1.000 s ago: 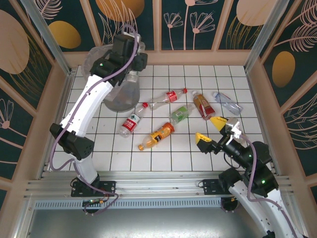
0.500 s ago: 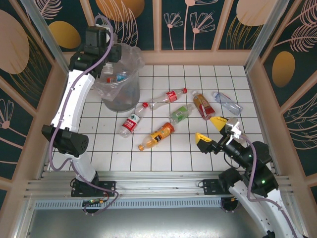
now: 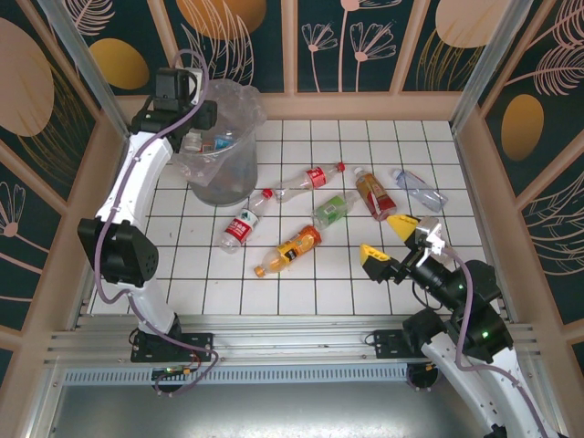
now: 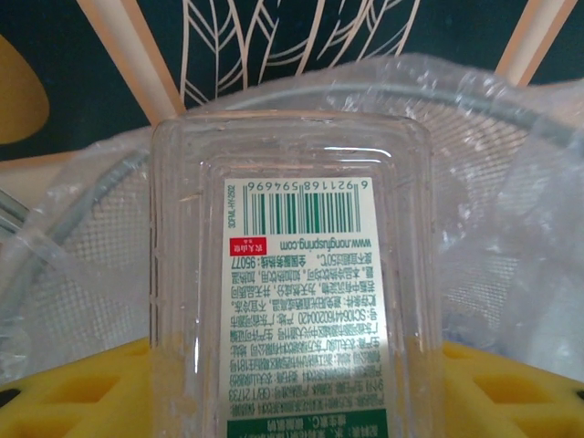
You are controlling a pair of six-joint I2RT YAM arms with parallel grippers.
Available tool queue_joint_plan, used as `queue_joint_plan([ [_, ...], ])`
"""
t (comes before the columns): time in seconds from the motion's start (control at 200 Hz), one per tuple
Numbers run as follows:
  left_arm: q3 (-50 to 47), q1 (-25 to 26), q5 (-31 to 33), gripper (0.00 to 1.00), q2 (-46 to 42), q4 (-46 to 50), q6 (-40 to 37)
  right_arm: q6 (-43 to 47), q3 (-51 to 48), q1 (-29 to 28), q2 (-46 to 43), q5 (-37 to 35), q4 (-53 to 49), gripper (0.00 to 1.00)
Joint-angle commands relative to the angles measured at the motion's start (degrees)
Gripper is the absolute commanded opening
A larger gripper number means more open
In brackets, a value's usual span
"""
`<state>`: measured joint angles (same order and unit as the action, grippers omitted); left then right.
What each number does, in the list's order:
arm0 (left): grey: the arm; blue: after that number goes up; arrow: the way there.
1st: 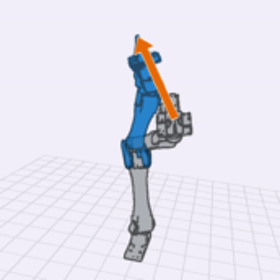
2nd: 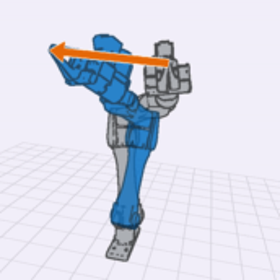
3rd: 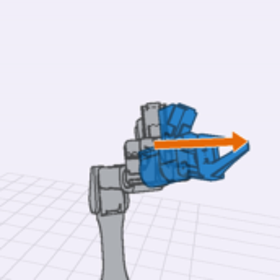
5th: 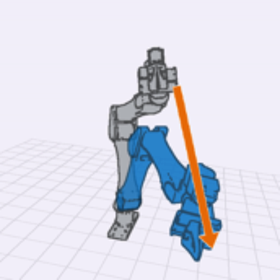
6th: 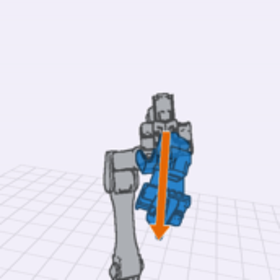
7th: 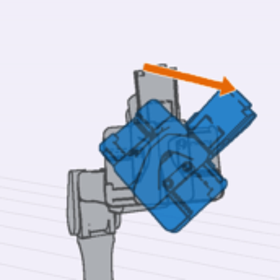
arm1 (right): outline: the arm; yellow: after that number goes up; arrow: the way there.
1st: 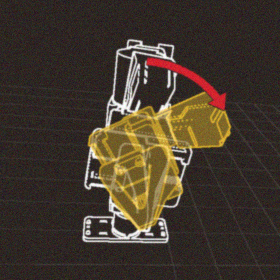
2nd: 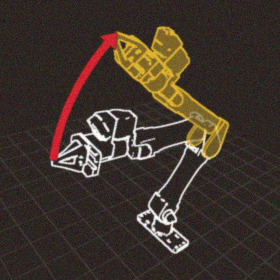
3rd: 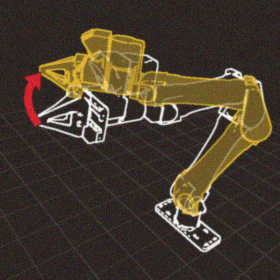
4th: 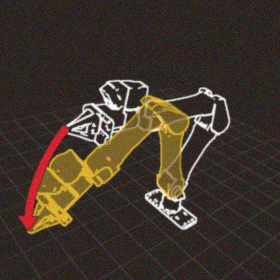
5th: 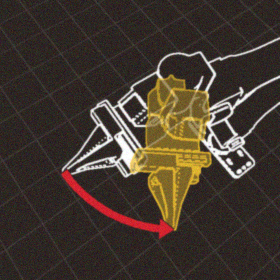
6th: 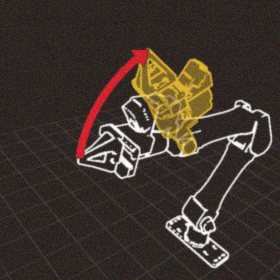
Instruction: Put the plastic bottles in the bin
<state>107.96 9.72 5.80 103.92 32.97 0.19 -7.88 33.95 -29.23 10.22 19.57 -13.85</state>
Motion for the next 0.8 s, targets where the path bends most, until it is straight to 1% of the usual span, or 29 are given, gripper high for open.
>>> queue_joint_plan([
  [0.0,-3.28,-0.83,-0.79,0.63,-1.13,-5.63,-1.45,-1.76,-0.65,0.27,0.08,-1.07,2.67,0.99],
  [0.09,-5.52,-1.26,-0.63,0.63,-1.43,-6.75,-1.59,-4.06,-0.22,0.32,0.70,-3.04,2.56,0.99],
  [0.18,-7.97,-1.67,-0.35,0.63,-1.70,-7.67,-1.36,-7.26,1.46,0.32,3.34,-6.39,1.26,0.99],
  [0.37,-11.90,-1.85,1.94,0.65,-2.37,-7.72,-0.05,-10.61,3.92,0.27,9.63,-6.85,0.64,0.99],
  [0.515,-13.55,-1.88,3.32,0.67,-2.59,-7.24,0.81,-11.40,3.78,0.32,11.78,-6.93,2.50,0.99],
  [0.565,-13.65,-1.93,3.82,0.69,-2.49,-6.88,0.96,-11.99,4.40,0.32,12.72,-6.93,2.28,0.99],
  [0.64,-13.59,-1.97,3.62,0.73,-2.73,-6.77,1.47,-16.02,5.44,0.32,14.09,-11.70,1.79,0.99],
  [0.726,-12.27,-1.94,2.80,0.77,-3.19,-6.45,2.25,-16.47,6.41,0.31,15.63,-13.54,0.59,0.99],
  [0.796,-10.46,-1.94,1.58,0.81,-3.40,-5.75,3.17,-15.15,6.17,0.27,16.24,-14.34,0.70,0.99],
])
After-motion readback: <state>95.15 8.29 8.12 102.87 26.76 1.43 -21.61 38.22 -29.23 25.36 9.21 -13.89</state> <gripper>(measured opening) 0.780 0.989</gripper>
